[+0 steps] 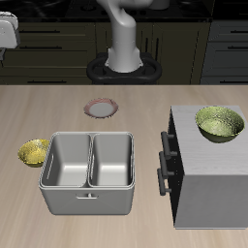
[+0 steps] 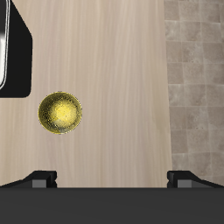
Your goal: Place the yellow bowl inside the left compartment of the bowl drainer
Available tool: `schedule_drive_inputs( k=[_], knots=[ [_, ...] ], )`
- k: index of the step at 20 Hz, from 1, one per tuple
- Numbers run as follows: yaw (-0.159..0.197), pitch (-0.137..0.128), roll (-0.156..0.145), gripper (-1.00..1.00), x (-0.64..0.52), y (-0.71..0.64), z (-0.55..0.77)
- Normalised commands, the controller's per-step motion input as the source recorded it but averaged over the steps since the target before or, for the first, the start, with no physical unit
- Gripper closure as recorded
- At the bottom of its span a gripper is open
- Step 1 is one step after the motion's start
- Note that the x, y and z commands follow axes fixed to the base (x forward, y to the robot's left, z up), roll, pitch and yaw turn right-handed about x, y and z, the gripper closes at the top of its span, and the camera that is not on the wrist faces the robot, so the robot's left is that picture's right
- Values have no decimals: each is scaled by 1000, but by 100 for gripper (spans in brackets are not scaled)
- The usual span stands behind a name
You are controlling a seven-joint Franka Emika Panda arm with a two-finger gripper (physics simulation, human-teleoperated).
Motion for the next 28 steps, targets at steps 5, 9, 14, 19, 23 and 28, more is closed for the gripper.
schedule_drive_inputs(
  k=[5, 9, 14, 19, 23, 28],
  knots=[
    [-7, -32, 28, -100, 216, 284, 187],
    [-32, -23, 10, -100, 113, 126, 168],
    [-5, -11, 20, -100, 132, 153, 31],
    [7, 35, -24, -100, 170, 58, -246],
    [6, 46, -2, -100, 139, 40, -373],
    [1, 29, -13, -100, 66, 0, -244]
  ],
)
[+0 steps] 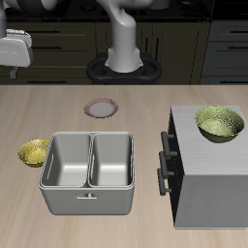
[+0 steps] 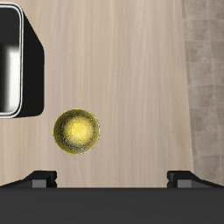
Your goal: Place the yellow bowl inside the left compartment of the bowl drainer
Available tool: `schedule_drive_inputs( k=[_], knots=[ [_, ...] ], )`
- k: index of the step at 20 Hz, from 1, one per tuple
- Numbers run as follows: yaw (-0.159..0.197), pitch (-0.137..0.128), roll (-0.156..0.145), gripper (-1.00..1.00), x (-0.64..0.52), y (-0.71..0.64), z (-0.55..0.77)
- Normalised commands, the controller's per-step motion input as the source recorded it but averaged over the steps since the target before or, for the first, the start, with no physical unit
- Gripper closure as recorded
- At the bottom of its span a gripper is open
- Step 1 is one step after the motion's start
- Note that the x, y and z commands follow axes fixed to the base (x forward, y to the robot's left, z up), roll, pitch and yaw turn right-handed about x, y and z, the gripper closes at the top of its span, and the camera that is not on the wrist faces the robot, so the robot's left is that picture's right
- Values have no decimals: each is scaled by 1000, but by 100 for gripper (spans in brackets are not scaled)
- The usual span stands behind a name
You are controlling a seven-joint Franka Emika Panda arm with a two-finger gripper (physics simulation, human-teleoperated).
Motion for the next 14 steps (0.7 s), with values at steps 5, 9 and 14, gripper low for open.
schedule_drive_inputs(
  k=[5, 9, 14],
  knots=[
    [-2, 20, 1, -100, 84, 91, -184],
    [-20, 15, 22, -100, 101, 132, -191],
    [-4, 24, 13, -100, 83, 41, -229]
  ],
)
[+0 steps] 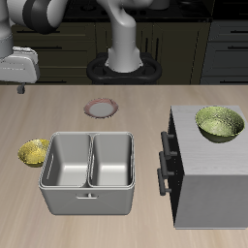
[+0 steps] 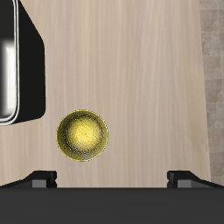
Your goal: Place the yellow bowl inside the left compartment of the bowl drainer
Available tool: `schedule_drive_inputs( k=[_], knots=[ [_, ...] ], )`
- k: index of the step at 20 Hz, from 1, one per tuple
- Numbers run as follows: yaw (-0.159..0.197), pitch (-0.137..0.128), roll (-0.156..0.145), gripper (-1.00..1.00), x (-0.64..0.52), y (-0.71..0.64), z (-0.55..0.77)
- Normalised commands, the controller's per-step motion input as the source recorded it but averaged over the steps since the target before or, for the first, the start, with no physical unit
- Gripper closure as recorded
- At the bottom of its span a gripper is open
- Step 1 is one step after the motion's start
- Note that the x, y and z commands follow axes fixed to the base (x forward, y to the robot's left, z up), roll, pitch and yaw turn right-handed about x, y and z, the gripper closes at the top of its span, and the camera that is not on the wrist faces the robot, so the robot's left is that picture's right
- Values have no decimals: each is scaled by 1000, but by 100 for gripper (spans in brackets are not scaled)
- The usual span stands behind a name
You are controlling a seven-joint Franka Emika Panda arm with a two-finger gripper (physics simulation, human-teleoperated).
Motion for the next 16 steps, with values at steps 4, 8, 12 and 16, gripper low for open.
schedule_drive_inputs(
  k=[4, 8, 12, 16],
  knots=[
    [-18, 28, 9, -100, 62, -31, -271],
    [-20, 38, 7, -100, 101, 12, -403],
    [-20, 45, 12, -100, 99, 45, -381],
    [-4, 56, -11, -100, 113, 35, -368]
  ],
)
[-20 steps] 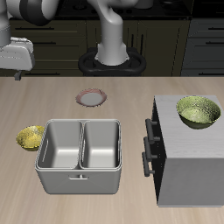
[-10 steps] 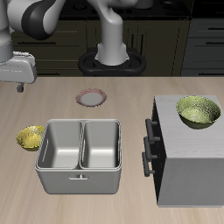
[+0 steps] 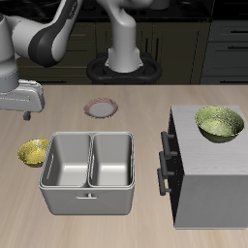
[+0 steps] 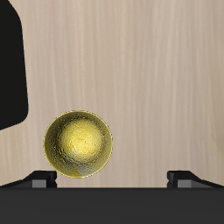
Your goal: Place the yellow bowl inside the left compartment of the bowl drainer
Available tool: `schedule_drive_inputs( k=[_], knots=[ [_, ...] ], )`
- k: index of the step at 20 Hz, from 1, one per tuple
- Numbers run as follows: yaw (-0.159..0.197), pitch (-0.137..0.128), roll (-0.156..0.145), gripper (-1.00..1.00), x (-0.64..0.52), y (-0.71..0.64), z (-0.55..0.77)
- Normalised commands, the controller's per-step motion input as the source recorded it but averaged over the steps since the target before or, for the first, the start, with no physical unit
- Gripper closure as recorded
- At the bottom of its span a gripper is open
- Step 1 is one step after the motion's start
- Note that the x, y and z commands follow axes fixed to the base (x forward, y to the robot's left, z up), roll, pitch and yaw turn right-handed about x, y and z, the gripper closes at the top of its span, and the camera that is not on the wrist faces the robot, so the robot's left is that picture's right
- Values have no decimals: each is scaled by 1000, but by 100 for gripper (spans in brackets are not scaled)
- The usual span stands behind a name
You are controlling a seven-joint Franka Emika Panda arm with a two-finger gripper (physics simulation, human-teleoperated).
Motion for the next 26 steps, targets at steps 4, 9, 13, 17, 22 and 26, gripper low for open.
schedule_drive_inputs(
  k=[4, 9, 13, 17, 22, 26],
  knots=[
    [-11, 57, -4, -100, 58, 21, -433],
    [-21, 40, 13, -100, 23, 21, -286],
    [-43, 44, 10, -100, -7, 3, -226],
    [-11, 38, 2, -100, -17, 42, -292],
    [23, 26, -4, -100, -67, -13, -334],
    [12, 5, -11, -100, 6, -37, -153]
  ],
)
